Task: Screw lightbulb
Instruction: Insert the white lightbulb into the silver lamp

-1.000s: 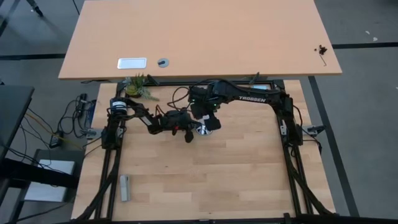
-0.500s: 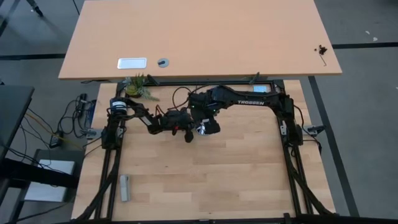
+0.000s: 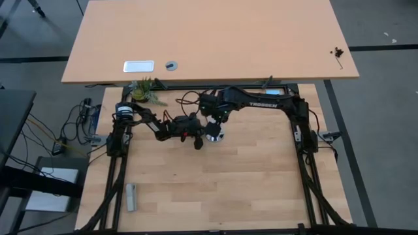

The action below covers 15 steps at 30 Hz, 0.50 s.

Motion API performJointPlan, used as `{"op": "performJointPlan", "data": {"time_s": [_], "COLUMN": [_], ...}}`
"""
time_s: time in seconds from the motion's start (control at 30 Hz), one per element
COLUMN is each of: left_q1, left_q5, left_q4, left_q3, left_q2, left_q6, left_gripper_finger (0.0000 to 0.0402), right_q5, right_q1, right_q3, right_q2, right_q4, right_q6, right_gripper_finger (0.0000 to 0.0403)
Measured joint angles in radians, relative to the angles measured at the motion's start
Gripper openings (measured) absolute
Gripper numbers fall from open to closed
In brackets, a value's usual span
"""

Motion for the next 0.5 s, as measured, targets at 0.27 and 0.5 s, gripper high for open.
{"op": "performJointPlan", "data": {"time_s": [0.27, 0.5], "left_q1": [0.0, 0.0], "left_q5": [0.006, 0.008], "left_q4": [0.0, 0.0], "left_q3": [0.0, 0.0], "left_q2": [0.0, 0.0], "left_q6": [0.0, 0.0], "left_gripper_finger": [0.0, 0.0], "right_q5": [-0.009, 0.007], "right_q1": [0.0, 0.001], "right_q3": [0.118, 0.122], "right_q2": [0.001, 0.019], "right_q4": [-0.038, -0.082], "right_q6": [-0.427, -0.787], "right_gripper_finger": [0.0325, 0.0321]}}
